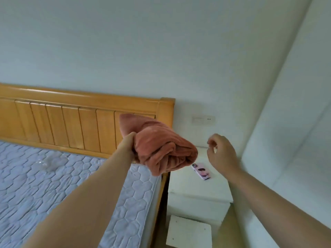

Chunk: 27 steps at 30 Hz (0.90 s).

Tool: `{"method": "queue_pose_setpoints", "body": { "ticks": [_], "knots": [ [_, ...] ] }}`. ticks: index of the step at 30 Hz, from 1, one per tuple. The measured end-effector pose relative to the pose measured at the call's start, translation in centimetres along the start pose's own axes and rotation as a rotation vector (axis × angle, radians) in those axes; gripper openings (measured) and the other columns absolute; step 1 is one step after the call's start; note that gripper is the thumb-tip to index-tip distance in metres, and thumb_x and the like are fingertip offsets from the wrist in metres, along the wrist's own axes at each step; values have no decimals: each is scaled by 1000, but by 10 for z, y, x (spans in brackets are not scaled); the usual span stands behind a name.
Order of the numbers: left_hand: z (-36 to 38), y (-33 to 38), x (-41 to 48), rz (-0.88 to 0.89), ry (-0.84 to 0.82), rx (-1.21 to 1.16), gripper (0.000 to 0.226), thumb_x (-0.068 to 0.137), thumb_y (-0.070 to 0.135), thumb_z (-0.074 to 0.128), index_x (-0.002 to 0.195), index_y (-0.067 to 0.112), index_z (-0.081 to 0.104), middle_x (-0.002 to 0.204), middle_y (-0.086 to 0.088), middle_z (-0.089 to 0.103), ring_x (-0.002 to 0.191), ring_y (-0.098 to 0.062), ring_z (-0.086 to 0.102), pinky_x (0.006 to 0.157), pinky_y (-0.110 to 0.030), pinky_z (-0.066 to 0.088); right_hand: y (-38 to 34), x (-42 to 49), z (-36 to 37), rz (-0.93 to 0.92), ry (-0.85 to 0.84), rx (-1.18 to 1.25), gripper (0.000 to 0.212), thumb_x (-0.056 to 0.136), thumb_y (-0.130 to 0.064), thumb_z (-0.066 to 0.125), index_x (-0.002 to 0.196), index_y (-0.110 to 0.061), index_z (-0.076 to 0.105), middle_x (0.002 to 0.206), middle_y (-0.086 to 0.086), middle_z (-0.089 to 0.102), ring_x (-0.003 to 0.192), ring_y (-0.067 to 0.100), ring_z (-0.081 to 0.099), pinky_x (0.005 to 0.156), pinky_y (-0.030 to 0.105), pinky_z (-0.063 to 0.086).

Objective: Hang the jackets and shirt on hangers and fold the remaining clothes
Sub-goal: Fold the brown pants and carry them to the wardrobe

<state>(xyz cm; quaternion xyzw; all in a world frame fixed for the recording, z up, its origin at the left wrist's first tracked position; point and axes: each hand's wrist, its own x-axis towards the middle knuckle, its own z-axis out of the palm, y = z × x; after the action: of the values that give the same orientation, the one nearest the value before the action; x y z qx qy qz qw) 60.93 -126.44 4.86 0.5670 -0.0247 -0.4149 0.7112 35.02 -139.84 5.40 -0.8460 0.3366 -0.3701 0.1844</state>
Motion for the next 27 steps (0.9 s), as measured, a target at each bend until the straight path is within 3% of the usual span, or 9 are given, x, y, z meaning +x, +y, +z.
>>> {"method": "queue_pose_setpoints", "body": {
  "ticks": [3, 7, 12, 16, 18, 20, 22, 25, 27],
  "knots": [
    [72, -11, -51, 261, 87, 387, 32, 77, 19, 64, 103, 11, 48, 93, -10, 58, 72, -25, 57, 53, -32, 48, 4, -28, -77, 100, 158, 50, 24, 83, 1, 53, 98, -16, 58, 97, -7, 56, 94, 9, 50, 81, 22, 37],
    [132, -33, -107, 664, -243, 972, 54, 68, 22, 74, 110, 24, 39, 98, -1, 58, 86, -23, 59, 73, -33, 47, 10, -74, -170, 162, 148, -129, 29, 86, -7, 57, 114, -15, 56, 116, -7, 49, 113, 10, 43, 88, 22, 33],
    [197, -67, -202, 1115, -712, 1448, 51, 71, 22, 68, 110, 24, 36, 91, -1, 64, 81, -25, 58, 68, -31, 41, 1, -152, -255, 239, 45, -287, 96, 73, -28, 76, 149, -22, 18, 155, -3, 16, 143, 15, 12, 115, 33, 21],
    [225, -102, -271, 1478, -925, 1525, 34, 74, 18, 58, 98, 24, 34, 73, 9, 55, 65, -13, 51, 69, -31, 37, -27, -217, -305, 226, -124, -329, 112, 70, -37, 78, 151, -30, 2, 155, -18, 0, 144, 4, -4, 118, 32, 12],
    [235, -112, -297, 1593, -984, 1507, 30, 74, 17, 57, 94, 23, 35, 69, 11, 50, 63, -12, 48, 69, -34, 42, -44, -243, -331, 333, -190, -199, 107, 73, -31, 77, 150, -35, 3, 141, -33, 12, 140, 0, 11, 108, 17, 28],
    [245, -120, -324, 1688, -1047, 1471, 28, 75, 17, 56, 91, 23, 34, 66, 13, 43, 64, -12, 45, 66, -32, 39, -60, -265, -356, 451, -209, -46, 102, 77, -20, 74, 148, -39, 5, 123, -45, 18, 126, -4, 31, 82, 2, 39],
    [258, -126, -350, 1749, -1112, 1449, 28, 77, 17, 55, 91, 25, 31, 66, 14, 41, 66, -13, 46, 66, -30, 37, -71, -280, -374, 477, -166, -93, 101, 70, -26, 79, 144, -43, 12, 124, -38, 23, 122, -3, 34, 84, 8, 43],
    [280, -132, -388, 1787, -1202, 1393, 31, 75, 18, 55, 94, 24, 30, 69, 9, 50, 65, -16, 50, 68, -36, 43, -75, -292, -390, 420, -94, -435, 94, 50, -41, 84, 127, -39, 30, 127, -21, 37, 120, 6, 39, 98, 34, 42],
    [291, -137, -411, 1775, -1268, 1363, 36, 74, 17, 57, 94, 25, 27, 71, 5, 55, 62, -17, 50, 69, -38, 46, -70, -299, -402, 466, -111, -591, 108, 51, -43, 84, 139, -26, 23, 138, -10, 32, 128, 12, 31, 108, 39, 32]
  ]
}}
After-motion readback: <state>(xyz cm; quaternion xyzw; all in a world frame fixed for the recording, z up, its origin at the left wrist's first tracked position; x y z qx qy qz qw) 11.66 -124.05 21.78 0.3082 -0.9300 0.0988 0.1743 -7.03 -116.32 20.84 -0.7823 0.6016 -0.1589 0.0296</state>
